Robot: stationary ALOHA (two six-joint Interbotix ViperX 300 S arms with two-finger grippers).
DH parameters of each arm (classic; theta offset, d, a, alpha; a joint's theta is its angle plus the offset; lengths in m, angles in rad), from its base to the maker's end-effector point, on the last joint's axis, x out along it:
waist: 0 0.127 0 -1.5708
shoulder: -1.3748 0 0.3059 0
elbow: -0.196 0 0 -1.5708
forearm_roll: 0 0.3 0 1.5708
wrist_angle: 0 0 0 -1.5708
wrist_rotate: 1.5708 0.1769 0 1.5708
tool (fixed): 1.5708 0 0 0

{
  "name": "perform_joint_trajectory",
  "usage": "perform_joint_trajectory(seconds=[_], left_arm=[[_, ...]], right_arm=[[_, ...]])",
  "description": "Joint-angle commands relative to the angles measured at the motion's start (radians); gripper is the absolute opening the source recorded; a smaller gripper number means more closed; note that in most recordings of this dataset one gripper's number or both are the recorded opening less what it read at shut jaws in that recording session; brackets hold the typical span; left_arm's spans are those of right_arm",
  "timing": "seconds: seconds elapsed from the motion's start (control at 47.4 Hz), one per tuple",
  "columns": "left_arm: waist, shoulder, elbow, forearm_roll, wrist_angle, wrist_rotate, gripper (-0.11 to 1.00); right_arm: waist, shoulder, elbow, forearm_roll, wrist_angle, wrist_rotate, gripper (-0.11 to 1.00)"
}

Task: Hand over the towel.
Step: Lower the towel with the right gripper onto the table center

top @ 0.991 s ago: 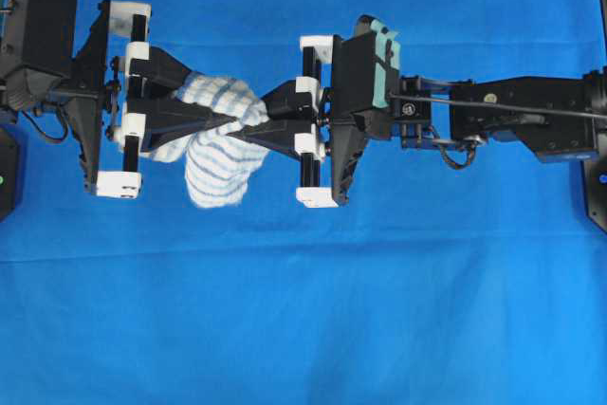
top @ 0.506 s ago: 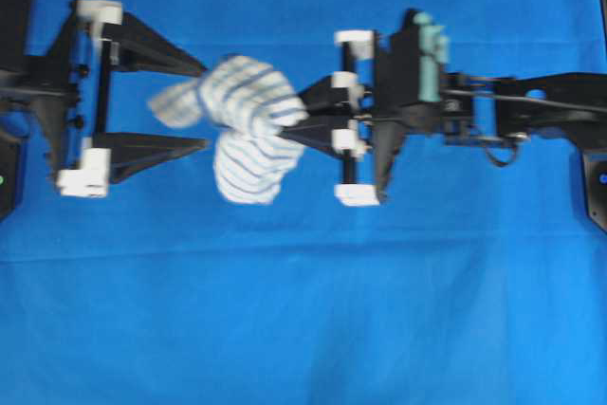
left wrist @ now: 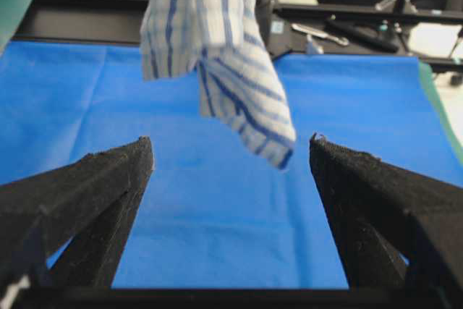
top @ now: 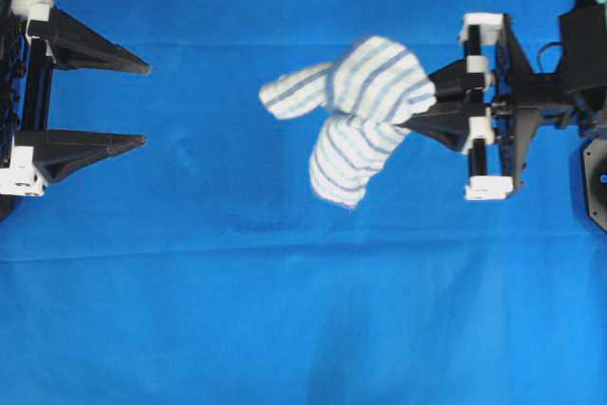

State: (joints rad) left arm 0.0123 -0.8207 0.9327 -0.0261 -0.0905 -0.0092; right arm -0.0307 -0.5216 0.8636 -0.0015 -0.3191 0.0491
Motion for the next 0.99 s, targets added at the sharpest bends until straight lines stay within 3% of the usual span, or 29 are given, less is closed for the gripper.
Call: perform_joint_trajectory(seconds=[0.0, 0.19, 0.59, 0.801, 0.97], left_arm=[[0.000, 0.008, -0.012, -0.002, -0.017, -0.002, 0.92], [0.000, 0.015, -0.012, -0.002, -0.020, -0.002, 0.92], [0.000, 0.023, -0.011, -0.002, -0.021, -0.002, 0.92], [0.000, 0.040, -0.011, -0.002, -0.021, -0.002, 0.92], [0.000, 0.055, -0.009, -0.002, -0.025, -0.002, 0.92]], right_arm=[[0.002, -0.005, -0.015, 0.003, 0.000, 0.002, 0.05], [-0.008, 0.048, -0.038, 0.003, 0.038, 0.000, 0.05], [-0.032, 0.400, -0.207, 0.003, 0.365, 0.002, 0.06], [-0.041, 0.598, -0.268, 0.000, 0.400, -0.002, 0.06], [-0.046, 0.673, -0.290, -0.002, 0.400, -0.003, 0.06]])
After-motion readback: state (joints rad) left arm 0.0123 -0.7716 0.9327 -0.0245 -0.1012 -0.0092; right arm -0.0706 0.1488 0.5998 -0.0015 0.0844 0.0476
